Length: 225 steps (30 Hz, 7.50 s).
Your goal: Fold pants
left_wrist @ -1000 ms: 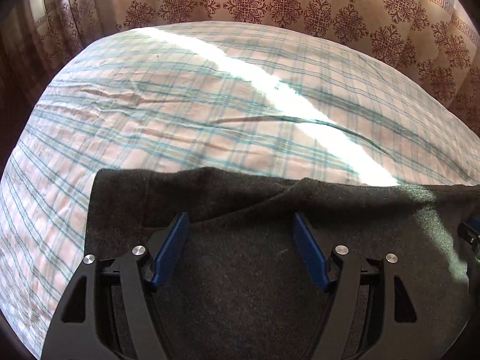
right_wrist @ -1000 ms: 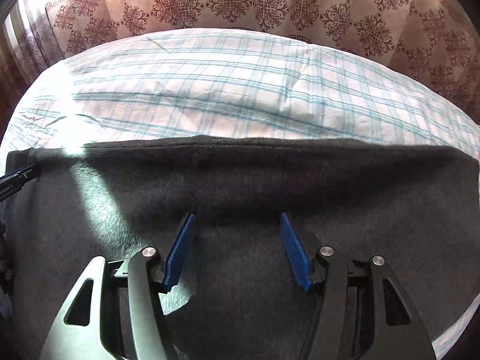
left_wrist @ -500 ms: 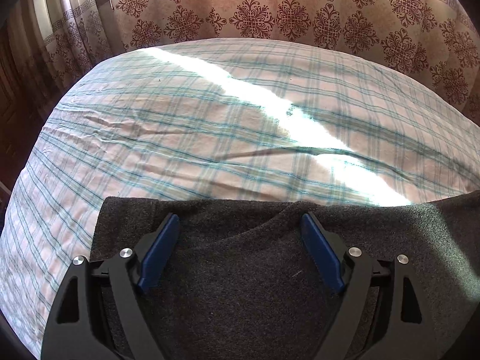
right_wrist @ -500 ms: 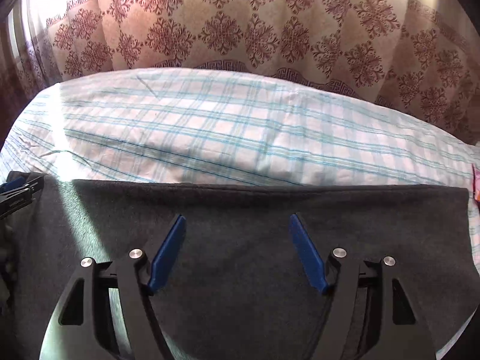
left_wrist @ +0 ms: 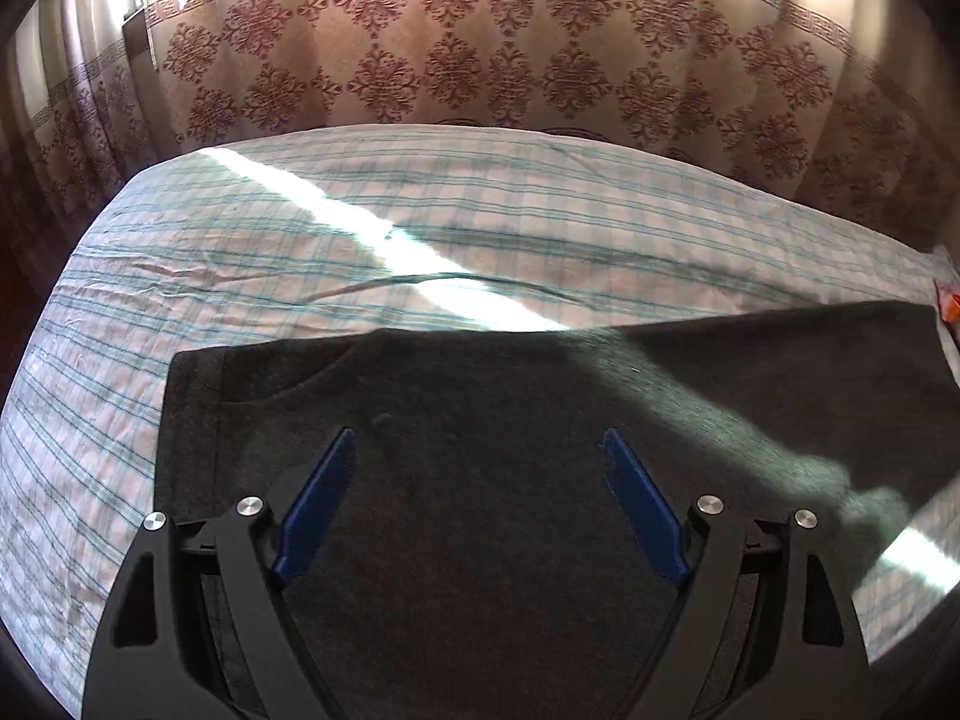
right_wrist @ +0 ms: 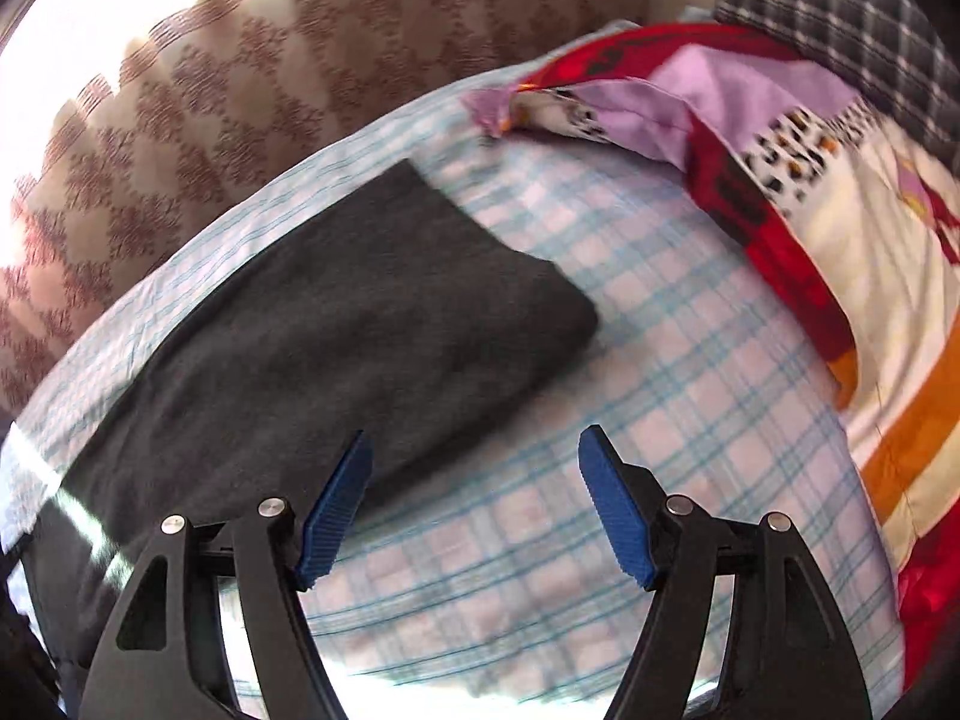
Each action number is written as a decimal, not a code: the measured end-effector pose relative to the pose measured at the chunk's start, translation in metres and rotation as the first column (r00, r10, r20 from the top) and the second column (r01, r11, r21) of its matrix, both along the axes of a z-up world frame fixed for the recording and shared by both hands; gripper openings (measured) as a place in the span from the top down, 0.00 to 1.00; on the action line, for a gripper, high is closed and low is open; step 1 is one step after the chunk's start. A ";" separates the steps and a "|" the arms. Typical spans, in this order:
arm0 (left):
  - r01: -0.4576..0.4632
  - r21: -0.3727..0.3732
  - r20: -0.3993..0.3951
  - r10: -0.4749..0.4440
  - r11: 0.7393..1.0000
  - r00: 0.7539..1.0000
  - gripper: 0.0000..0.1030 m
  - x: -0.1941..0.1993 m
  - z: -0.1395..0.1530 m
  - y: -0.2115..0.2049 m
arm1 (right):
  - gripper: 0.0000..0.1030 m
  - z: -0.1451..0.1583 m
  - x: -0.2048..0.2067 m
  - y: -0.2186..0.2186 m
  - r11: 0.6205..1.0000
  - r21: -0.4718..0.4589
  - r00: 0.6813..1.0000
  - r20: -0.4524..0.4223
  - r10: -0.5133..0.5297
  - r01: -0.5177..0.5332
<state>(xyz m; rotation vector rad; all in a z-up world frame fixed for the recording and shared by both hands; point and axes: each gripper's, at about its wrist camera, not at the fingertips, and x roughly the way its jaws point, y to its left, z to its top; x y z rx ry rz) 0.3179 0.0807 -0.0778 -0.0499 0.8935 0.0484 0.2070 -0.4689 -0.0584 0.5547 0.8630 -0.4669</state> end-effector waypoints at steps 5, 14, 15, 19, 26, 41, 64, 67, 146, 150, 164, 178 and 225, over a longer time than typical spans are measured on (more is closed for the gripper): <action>0.148 -0.031 -0.043 -0.149 0.989 0.988 0.17 -0.035 -0.011 -0.055 | 0.31 -0.016 0.009 -0.021 0.985 0.169 0.997 0.071 -0.036 0.023; 0.202 0.081 -0.129 -0.191 0.976 0.973 0.17 -0.035 -0.056 -0.092 | 0.84 -0.025 0.051 -0.026 0.991 0.130 0.999 0.052 0.004 -0.011; 0.208 0.090 -0.135 -0.195 0.974 0.971 0.16 -0.033 -0.058 -0.093 | 0.89 -0.018 0.047 -0.025 0.994 0.105 0.999 0.053 0.003 -0.008; 0.224 0.121 -0.140 -0.207 0.967 0.968 0.12 -0.030 -0.061 -0.092 | 0.92 0.009 0.025 -0.025 0.999 0.031 0.998 0.060 0.004 -0.006; 0.239 0.121 -0.126 -0.224 0.963 0.967 0.09 -0.031 -0.065 -0.089 | 0.88 -0.034 0.022 -0.023 1.000 -0.027 0.999 -0.052 0.009 -0.010; -0.027 -0.132 -0.145 0.008 0.991 0.989 0.09 0.019 -0.029 0.015 | 0.46 0.018 0.047 0.018 0.956 -0.276 0.995 -0.048 0.086 -0.096; -0.612 -0.334 -0.404 0.478 0.717 0.780 0.07 0.105 -0.058 0.098 | 0.45 -0.027 0.078 0.096 0.935 -0.205 0.956 -0.120 0.268 -0.288; -0.622 -0.219 -0.419 0.503 0.752 0.756 0.03 0.119 -0.063 0.084 | 0.45 -0.033 0.075 0.093 0.939 -0.197 0.957 -0.128 0.259 -0.280; -0.268 -0.474 -0.121 0.239 0.839 0.963 0.84 -0.248 0.063 0.100 | 0.95 0.087 -0.213 -0.005 0.975 0.219 0.979 0.183 -0.085 0.044; -0.266 -0.474 -0.140 0.226 0.839 0.964 0.84 -0.276 0.051 0.101 | 0.95 0.051 -0.265 -0.006 0.953 0.286 0.979 0.144 -0.144 0.098; -0.309 -0.453 -0.252 0.212 0.836 0.944 0.84 -0.350 -0.018 0.116 | 0.95 0.012 -0.352 0.004 0.948 0.277 0.978 0.093 -0.186 0.154; -0.271 -0.433 -0.248 0.175 0.860 0.953 0.69 -0.349 -0.046 0.122 | 0.95 -0.026 -0.366 0.007 0.944 0.276 0.982 -0.011 -0.186 0.182; -0.104 0.023 -0.222 0.107 0.994 0.969 0.50 -0.352 -0.026 0.090 | 0.62 -0.001 -0.284 0.079 0.952 -0.270 0.960 -0.272 0.069 -0.145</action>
